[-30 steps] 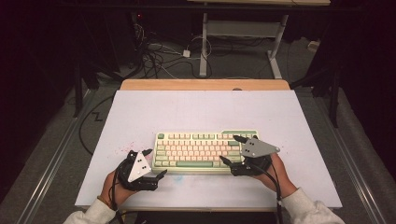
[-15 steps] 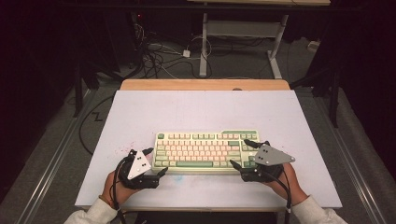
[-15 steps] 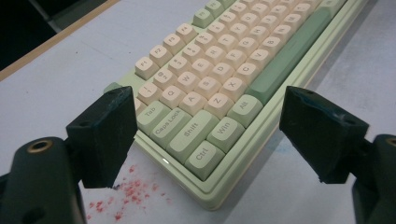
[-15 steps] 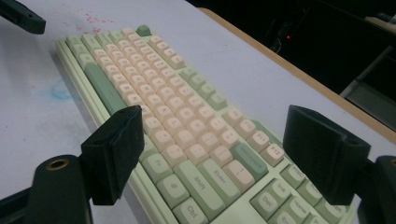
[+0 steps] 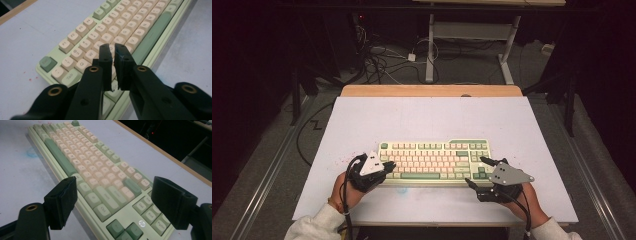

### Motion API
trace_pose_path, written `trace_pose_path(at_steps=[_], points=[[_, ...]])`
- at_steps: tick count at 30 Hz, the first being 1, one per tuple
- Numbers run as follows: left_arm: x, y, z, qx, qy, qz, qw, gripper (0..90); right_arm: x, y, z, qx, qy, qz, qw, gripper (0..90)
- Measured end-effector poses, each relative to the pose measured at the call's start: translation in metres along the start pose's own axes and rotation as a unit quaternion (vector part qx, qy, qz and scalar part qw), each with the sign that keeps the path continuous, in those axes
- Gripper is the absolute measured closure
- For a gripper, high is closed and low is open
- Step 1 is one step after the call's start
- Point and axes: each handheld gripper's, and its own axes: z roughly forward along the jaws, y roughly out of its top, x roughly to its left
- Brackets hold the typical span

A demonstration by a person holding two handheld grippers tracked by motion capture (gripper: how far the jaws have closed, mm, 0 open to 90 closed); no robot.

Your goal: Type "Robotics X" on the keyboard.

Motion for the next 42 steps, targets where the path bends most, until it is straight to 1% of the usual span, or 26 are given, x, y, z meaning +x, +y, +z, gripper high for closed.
trace_pose_path(at_steps=[2,5,11,14,16,21,23,26,30,32,35,37,40,42], points=[[-0.001,0.006,0.005,0.007,-0.006,0.006,0.9999,87.2,0.001,-0.001,-0.002,0.001,0.000,0.000,1.0000,21.9],[-0.002,0.015,0.014,0.021,-0.010,0.012,0.9996,87.7,0.001,-0.003,-0.002,0.004,-0.001,0.001,1.0000,21.9],[-0.002,0.031,0.028,0.032,-0.016,0.018,0.9992,87.7,0.002,-0.006,-0.001,0.009,0.001,0.000,1.0000,21.9],[-0.001,0.037,0.035,0.035,-0.020,0.019,0.9990,87.6,0.003,-0.007,0.001,0.013,0.005,-0.002,0.9999,22.0],[0.000,0.040,0.040,0.044,-0.024,0.024,0.9985,87.7,0.003,-0.007,0.002,0.013,0.006,-0.004,0.9999,22.1],[0.001,0.044,0.049,0.054,-0.024,0.024,0.9980,87.6,0.003,-0.007,0.003,0.015,0.008,-0.002,0.9999,22.3],[0.002,0.045,0.053,0.059,-0.027,0.025,0.9976,87.6,0.004,-0.008,0.004,0.019,0.009,-0.005,0.9998,22.4],[0.002,0.046,0.057,0.063,-0.025,0.023,0.9974,87.6,0.005,-0.008,0.005,0.022,0.010,-0.006,0.9997,22.4],[0.002,0.048,0.063,0.066,-0.023,0.017,0.9974,87.6,0.005,-0.008,0.006,0.025,0.012,-0.005,0.9996,22.7],[0.003,0.050,0.066,0.064,-0.022,0.014,0.9976,87.6,0.005,-0.008,0.007,0.027,0.012,-0.007,0.9995,22.7],[0.003,0.052,0.070,0.064,-0.019,0.014,0.9977,87.6,0.005,-0.009,0.008,0.031,0.014,-0.006,0.9994,22.8],[0.003,0.053,0.073,0.066,-0.021,0.014,0.9975,87.6,0.006,-0.009,0.009,0.033,0.015,-0.007,0.9993,23.2],[0.002,0.053,0.076,0.072,-0.021,0.017,0.9971,87.6,0.006,-0.009,0.008,0.036,0.013,-0.009,0.9992,23.2],[0.001,0.054,0.078,0.073,-0.017,0.017,0.9970,87.6,0.005,-0.010,0.008,0.036,0.009,-0.007,0.9993,23.5]])
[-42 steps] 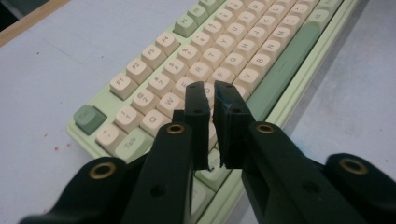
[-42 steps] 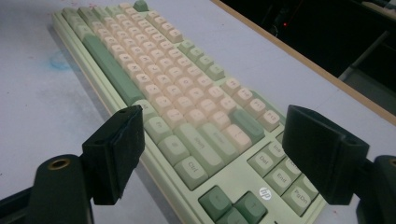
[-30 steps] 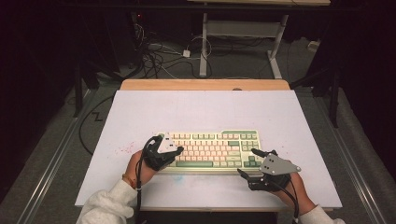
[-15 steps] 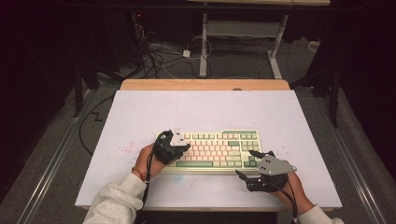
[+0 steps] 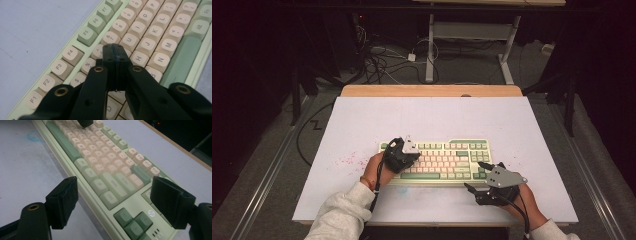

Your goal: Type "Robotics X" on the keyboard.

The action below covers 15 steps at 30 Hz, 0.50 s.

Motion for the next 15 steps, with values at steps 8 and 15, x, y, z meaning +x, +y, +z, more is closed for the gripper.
trace_pose_path(at_steps=[8,15], points=[[-0.0013,-0.0014,0.0037,0.012,0.005,0.007,0.9999,87.7,-0.0006,-0.0005,-0.0001,0.003,0.001,0.000,1.0000,24.3],[-0.0060,0.0011,-0.0055,-0.004,0.019,0.025,0.9995,87.6,-0.0016,0.0005,-0.0017,0.000,0.000,-0.001,1.0000,24.6]])
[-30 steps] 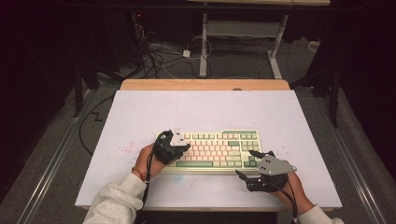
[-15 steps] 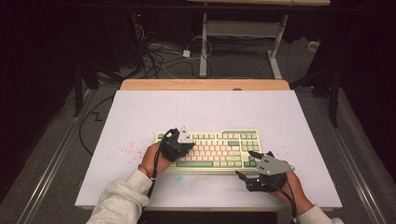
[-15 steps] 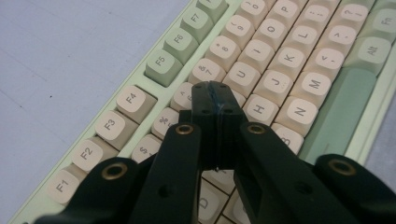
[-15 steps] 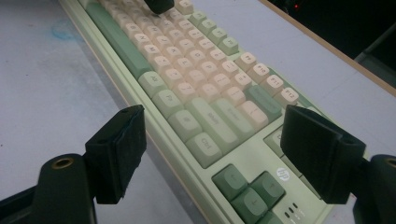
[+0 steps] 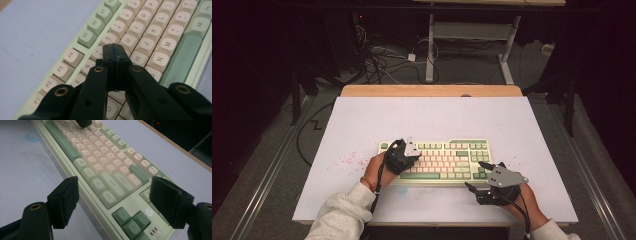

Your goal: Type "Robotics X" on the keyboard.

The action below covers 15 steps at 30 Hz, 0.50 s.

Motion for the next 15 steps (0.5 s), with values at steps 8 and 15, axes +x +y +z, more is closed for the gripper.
trace_pose_path(at_steps=[8,15], points=[[0.001,-0.002,-0.011,-0.032,0.016,-0.001,0.9994,87.5,-0.001,0.000,-0.002,-0.002,-0.003,0.002,1.0000,24.7],[0.003,-0.005,-0.018,-0.047,0.021,-0.001,0.9987,82.5,-0.001,0.000,-0.002,-0.003,-0.002,0.003,1.0000,25.1]])
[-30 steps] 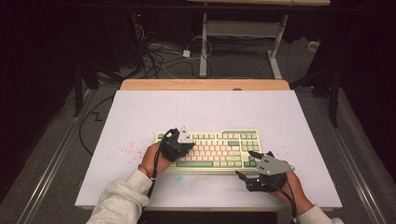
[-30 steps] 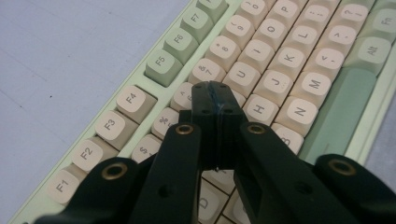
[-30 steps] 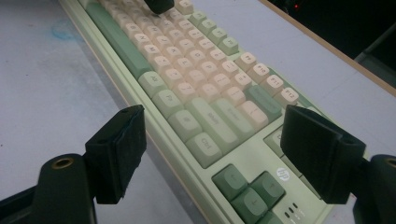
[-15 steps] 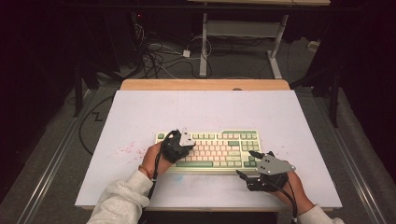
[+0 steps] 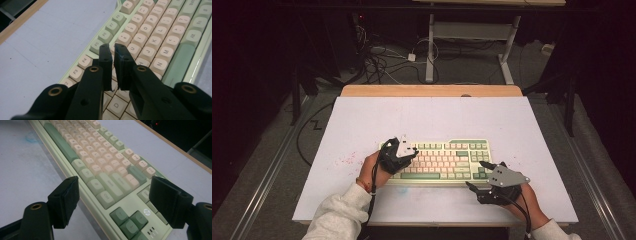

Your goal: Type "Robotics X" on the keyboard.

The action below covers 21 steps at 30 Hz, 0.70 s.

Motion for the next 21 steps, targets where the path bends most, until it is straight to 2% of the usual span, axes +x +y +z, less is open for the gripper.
trace_pose_path(at_steps=[4,7,11,13,16,17,21], points=[[0.002,-0.002,-0.006,-0.014,0.004,-0.003,0.9999,75.0,0.000,0.000,0.000,0.000,0.000,0.001,1.0000,25.6],[0.003,-0.003,-0.010,-0.028,-0.009,-0.001,0.9996,57.7,0.000,0.000,0.000,-0.001,0.001,0.002,1.0000,28.5],[0.006,-0.005,-0.014,-0.046,-0.008,-0.010,0.9989,40.5,-0.002,-0.001,-0.001,-0.001,0.010,0.005,0.9999,41.2],[0.006,-0.006,-0.017,-0.055,0.005,-0.013,0.9984,30.6,-0.002,-0.001,-0.001,-0.003,0.020,0.008,0.9998,49.8],[0.006,-0.008,-0.021,-0.062,0.018,-0.018,0.9977,22.5,-0.003,-0.001,-0.002,-0.005,0.023,0.010,0.9997,59.5],[0.006,-0.009,-0.023,-0.064,0.026,-0.014,0.9975,20.5,-0.003,-0.001,-0.002,-0.006,0.023,0.011,0.9997,63.7],[0.005,-0.014,-0.030,-0.076,0.033,-0.012,0.9965,19.9,-0.003,-0.001,-0.002,-0.005,0.027,0.006,0.9996,76.7]])
